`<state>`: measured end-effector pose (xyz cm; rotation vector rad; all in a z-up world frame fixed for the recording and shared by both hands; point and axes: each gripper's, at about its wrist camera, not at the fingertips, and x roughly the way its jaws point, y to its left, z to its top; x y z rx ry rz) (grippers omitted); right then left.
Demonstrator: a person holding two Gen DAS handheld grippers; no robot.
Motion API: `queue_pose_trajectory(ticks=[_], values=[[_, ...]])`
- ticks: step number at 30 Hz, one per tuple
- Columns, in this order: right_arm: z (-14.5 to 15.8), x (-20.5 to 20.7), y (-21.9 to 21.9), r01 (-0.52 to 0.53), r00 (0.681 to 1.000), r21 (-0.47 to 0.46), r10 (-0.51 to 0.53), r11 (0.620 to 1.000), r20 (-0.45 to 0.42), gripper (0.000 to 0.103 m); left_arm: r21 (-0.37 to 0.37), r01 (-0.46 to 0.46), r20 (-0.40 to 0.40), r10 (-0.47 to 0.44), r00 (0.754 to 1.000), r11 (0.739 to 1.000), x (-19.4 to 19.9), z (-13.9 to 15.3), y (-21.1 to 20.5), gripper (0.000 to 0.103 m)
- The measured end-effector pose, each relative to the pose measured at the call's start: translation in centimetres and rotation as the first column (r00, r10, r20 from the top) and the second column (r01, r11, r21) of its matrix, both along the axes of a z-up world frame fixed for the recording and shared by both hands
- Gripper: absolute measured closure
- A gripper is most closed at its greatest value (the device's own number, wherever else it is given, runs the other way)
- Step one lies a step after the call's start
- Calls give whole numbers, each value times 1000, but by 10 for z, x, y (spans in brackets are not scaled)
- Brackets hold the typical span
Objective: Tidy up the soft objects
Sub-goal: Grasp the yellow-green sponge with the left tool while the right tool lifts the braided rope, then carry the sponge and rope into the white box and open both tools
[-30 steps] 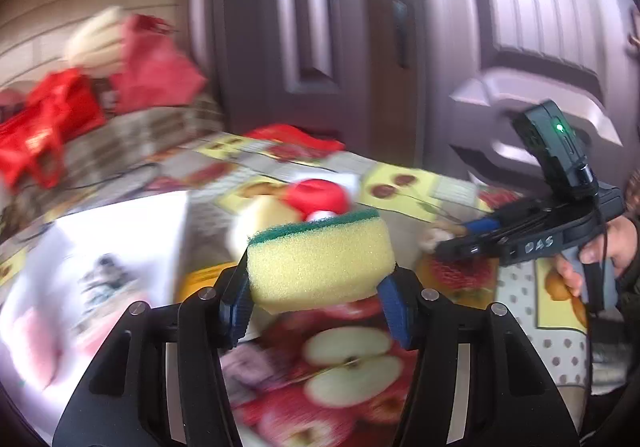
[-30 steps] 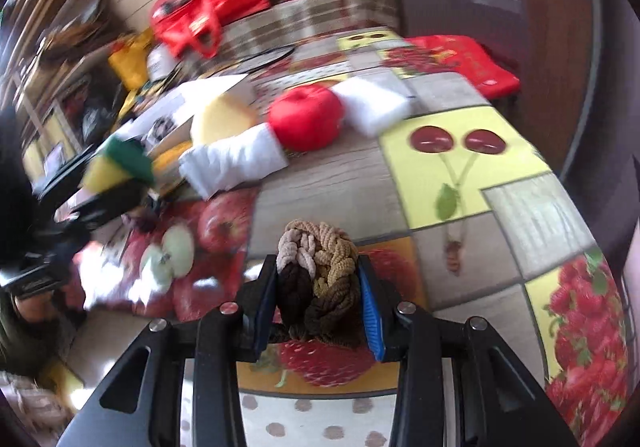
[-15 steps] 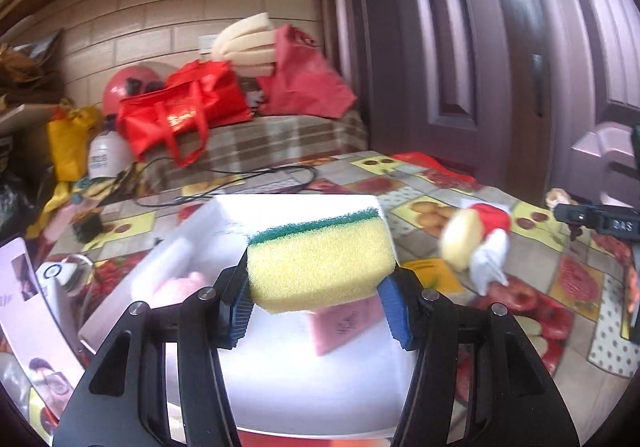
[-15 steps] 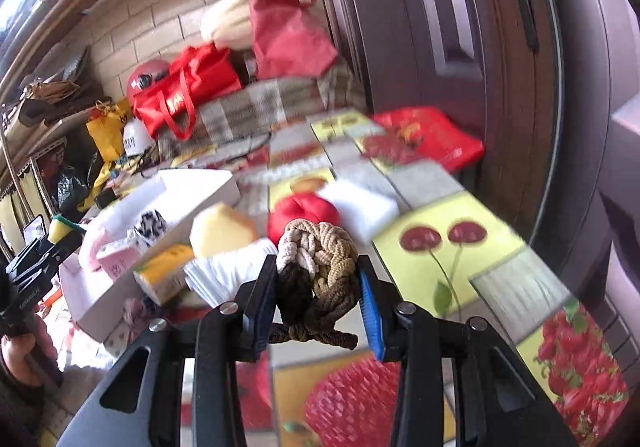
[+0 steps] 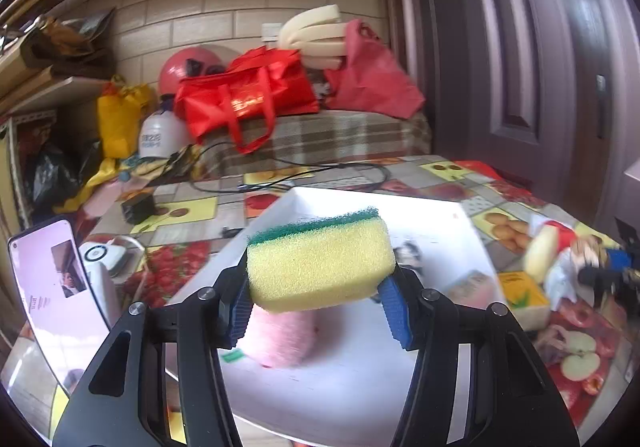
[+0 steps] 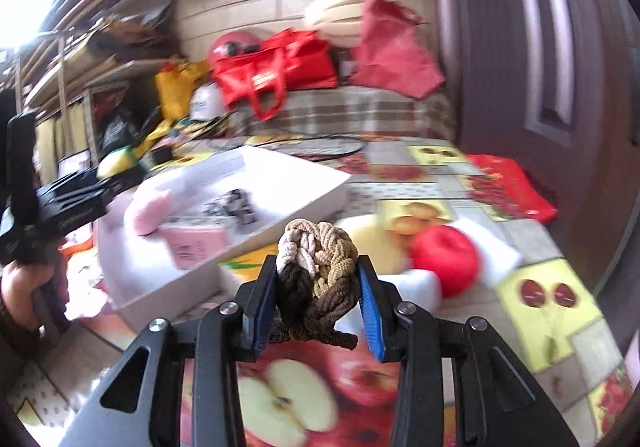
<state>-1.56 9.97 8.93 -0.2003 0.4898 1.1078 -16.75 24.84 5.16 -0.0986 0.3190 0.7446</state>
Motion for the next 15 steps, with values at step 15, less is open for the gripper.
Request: queue_pose_trajectory(ticks=[15], values=[[-3, -58, 94, -252, 967, -94, 254, 963, 2, 65, -33, -80, -71, 77, 994, 996, 25, -5, 31, 48]])
